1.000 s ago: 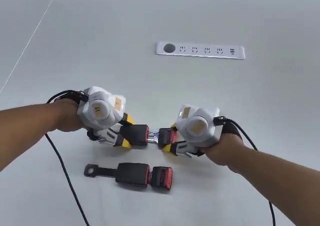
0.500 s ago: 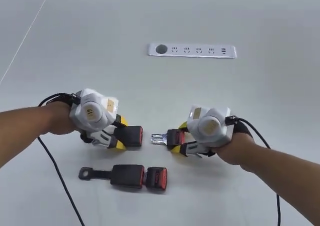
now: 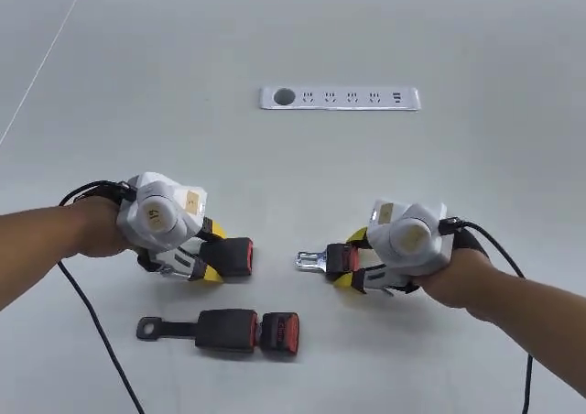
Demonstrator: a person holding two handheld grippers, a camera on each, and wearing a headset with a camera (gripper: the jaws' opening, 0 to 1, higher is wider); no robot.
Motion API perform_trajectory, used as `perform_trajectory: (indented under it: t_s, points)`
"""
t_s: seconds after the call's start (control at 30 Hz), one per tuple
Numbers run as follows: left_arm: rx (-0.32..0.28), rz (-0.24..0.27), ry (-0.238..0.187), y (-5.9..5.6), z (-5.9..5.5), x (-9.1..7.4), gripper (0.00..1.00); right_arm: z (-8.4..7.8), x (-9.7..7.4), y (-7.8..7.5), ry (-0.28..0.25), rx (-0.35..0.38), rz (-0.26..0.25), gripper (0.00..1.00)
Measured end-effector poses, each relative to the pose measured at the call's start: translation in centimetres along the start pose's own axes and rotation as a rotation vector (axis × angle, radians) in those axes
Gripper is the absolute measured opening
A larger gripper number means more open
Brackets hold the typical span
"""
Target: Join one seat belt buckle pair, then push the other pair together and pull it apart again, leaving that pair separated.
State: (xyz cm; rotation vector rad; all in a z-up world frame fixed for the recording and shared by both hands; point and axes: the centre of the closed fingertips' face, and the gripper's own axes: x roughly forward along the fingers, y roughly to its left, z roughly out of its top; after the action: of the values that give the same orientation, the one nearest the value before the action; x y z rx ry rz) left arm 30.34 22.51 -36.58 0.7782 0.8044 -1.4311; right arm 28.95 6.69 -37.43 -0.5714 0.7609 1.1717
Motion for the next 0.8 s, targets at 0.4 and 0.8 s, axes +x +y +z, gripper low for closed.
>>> perform_trajectory:
  t_s: [0.4,0.8]
  points:
    - [0.002,-0.003,0.006,0.2,-0.2,0.1,0.34,-2.5,-2.0,-1.3,0.031,0.042,-0.008,0.37]
    - [0.022,-0.006,0.009,0.3,-0.2,0.2,0.35,-3.0,-2.4,-2.1,0.031,0.039,-0.013,0.38]
